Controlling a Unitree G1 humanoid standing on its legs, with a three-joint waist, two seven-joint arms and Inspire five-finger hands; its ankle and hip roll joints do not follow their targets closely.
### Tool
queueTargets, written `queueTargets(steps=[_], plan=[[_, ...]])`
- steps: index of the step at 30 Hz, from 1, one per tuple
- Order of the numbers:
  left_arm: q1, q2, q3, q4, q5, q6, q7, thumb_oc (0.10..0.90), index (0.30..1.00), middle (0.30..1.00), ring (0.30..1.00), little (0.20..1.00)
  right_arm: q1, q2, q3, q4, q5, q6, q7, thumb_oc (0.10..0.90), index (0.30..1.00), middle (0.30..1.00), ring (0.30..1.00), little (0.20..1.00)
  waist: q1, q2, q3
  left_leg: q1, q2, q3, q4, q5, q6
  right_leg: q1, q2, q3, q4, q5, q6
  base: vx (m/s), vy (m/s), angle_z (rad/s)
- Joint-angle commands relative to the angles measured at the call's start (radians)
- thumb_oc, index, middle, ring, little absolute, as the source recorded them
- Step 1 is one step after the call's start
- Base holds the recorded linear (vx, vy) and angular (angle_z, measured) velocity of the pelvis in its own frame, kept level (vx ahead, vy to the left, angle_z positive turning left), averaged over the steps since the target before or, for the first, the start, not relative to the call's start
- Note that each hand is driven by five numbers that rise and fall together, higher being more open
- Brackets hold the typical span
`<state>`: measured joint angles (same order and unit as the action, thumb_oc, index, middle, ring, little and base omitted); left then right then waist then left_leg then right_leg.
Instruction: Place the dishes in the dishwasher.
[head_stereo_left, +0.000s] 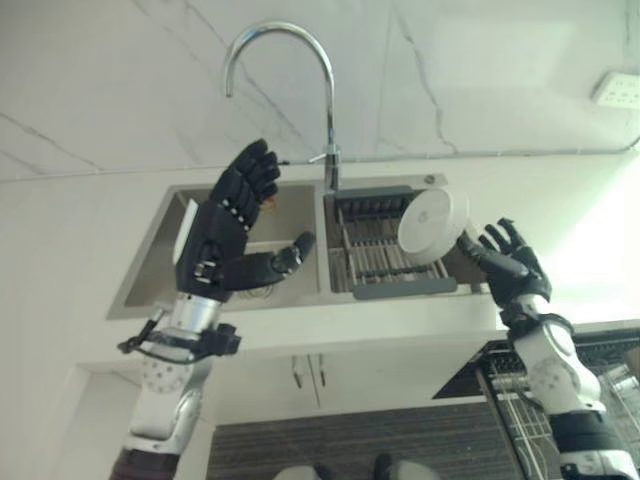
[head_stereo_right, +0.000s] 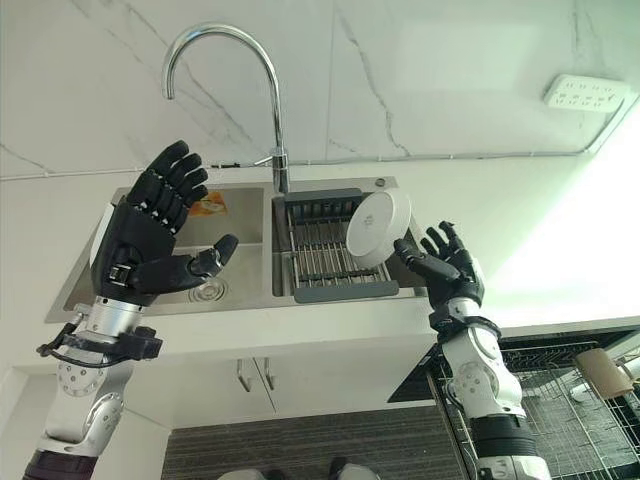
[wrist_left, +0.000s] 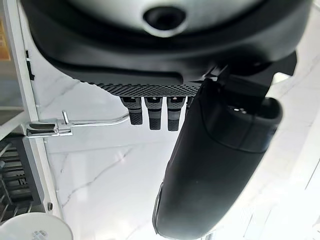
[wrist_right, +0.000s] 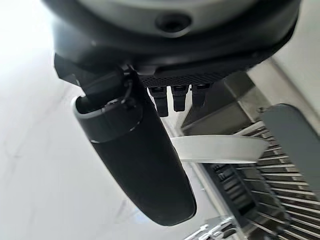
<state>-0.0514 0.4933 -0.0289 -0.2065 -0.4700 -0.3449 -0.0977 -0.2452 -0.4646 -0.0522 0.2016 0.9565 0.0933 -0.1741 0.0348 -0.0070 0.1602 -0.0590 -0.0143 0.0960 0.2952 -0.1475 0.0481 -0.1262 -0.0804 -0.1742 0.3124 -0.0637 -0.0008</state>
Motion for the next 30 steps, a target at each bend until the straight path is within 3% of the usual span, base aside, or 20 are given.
queueTargets(steps=[1,13,30], plan=[[-0.097,0.036,-0.012,-0.071,-0.068,-0.056,0.007,0.8,0.9,0.9,0.9,0.9,-0.157,-0.058,-0.034,-0.023,0.069,-0.051,0.017,0.8,0.9,0.9,0.9,0.9,0.013,-0.018,-0.056,0.032,0.062,-0.048,0.005,-0.081,-0.087,0.082,-0.013,0.019,-0.012,-0.104,0.092,0.01,0.002,0.03],[-0.094,0.044,-0.017,-0.051,-0.114,-0.039,0.029,0.8,0.9,0.9,0.9,0.9,-0.231,-0.082,-0.026,0.087,0.123,-0.054,-0.013,0.8,0.9,0.9,0.9,0.9,0.035,-0.02,-0.05,0.033,0.059,-0.06,0.005,-0.078,-0.088,0.096,-0.014,0.009,-0.012,-0.111,0.088,0.01,0.003,0.03],[-0.108,0.072,-0.038,-0.036,-0.118,-0.015,0.044,0.8,0.9,0.9,0.9,0.9,-0.322,-0.16,0.004,0.249,0.142,-0.001,0.015,0.8,0.9,0.9,0.9,0.9,0.062,-0.026,-0.047,0.033,0.054,-0.075,0.005,-0.071,-0.095,0.109,-0.023,-0.009,-0.012,-0.116,0.089,0.0,0.001,0.01]])
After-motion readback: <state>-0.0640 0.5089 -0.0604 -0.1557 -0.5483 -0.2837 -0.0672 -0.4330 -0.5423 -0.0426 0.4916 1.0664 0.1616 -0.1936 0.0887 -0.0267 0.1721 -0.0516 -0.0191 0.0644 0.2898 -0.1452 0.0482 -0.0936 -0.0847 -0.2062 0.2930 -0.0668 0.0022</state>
